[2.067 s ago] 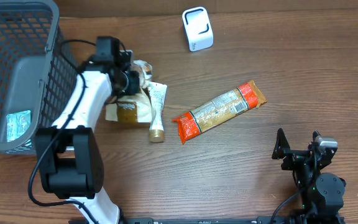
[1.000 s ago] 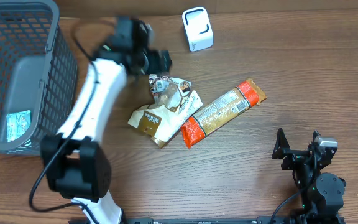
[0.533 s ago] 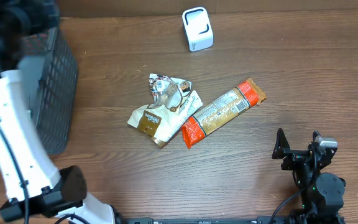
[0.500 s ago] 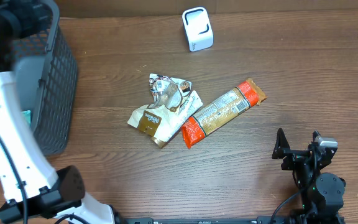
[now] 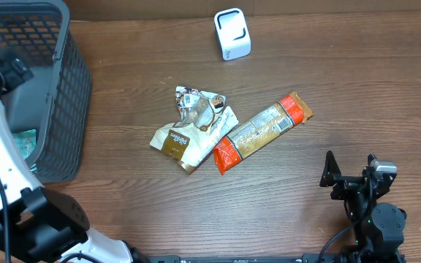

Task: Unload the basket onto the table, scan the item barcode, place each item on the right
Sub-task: 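Reach the left gripper into the basket and grasp the green packet, then carry the green packet out and drop it onto the snack package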

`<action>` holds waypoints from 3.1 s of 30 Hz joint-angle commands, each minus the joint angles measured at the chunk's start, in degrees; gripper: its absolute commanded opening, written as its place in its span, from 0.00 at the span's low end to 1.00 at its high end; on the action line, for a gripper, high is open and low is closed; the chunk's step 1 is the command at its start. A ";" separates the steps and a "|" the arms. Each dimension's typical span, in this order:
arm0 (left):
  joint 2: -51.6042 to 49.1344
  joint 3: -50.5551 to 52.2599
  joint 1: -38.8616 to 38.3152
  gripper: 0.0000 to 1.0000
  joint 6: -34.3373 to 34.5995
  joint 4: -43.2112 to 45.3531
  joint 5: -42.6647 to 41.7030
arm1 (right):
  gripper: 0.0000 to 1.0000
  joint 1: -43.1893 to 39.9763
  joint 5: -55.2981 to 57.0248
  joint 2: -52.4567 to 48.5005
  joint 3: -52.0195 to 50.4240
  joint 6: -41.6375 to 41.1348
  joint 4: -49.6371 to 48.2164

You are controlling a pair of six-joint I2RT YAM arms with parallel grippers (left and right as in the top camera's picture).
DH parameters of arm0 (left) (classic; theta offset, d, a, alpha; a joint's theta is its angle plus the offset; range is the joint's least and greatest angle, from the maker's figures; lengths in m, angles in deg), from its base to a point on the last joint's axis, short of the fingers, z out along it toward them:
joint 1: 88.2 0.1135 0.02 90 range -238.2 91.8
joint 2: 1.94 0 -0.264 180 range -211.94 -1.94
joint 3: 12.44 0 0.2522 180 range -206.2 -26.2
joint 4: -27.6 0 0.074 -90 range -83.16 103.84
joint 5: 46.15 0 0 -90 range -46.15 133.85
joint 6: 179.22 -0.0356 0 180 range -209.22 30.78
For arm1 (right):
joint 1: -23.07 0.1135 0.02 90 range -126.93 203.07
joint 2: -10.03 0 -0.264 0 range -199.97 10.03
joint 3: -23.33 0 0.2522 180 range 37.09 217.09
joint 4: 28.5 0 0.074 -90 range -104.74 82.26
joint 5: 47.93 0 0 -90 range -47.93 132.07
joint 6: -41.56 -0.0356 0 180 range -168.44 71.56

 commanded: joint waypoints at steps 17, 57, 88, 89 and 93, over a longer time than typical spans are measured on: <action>-0.48 18.56 4.04 0.99 -10.34 19.61 0.52 | 1.00 -0.22 0.35 0.50 0.39 -0.11 1.03; -10.71 35.65 10.14 0.62 -17.64 36.37 0.50 | 1.00 -0.22 0.35 0.50 0.39 -0.11 1.03; 27.15 15.93 -3.87 0.04 -4.31 22.77 -18.93 | 1.00 -0.24 0.35 0.50 0.39 -0.11 1.03; 28.15 15.93 -5.68 0.04 -4.66 21.64 -20.76 | 1.00 -0.24 0.35 0.50 0.39 -0.11 1.03; 28.87 16.02 -13.94 0.04 -6.58 17.03 -25.44 | 1.00 -0.24 0.35 0.50 0.39 -0.11 1.03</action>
